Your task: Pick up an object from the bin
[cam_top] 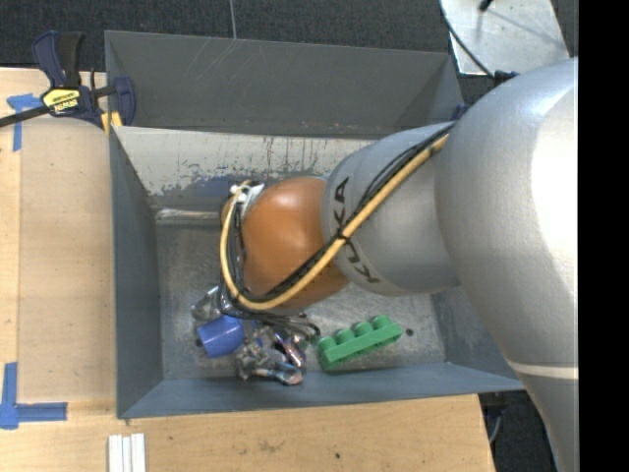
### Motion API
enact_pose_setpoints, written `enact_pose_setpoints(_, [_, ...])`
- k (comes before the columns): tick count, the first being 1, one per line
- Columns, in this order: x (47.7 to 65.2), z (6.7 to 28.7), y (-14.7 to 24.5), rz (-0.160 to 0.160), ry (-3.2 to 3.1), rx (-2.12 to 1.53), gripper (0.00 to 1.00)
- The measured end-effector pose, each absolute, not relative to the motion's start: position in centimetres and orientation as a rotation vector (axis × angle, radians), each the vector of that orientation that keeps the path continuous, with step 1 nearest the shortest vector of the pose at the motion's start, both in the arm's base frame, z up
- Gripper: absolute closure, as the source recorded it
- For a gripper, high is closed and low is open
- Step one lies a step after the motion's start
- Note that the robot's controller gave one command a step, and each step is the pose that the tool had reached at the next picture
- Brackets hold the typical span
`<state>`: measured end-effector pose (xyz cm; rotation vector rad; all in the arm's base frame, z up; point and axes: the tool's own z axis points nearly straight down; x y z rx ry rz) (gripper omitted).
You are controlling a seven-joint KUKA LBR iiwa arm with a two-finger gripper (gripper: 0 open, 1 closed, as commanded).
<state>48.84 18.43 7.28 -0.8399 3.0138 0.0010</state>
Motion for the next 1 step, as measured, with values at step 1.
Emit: enact_pose_setpoints(1, [48.87, 7.54, 17.31, 0.012, 3.015, -0.821, 1.0])
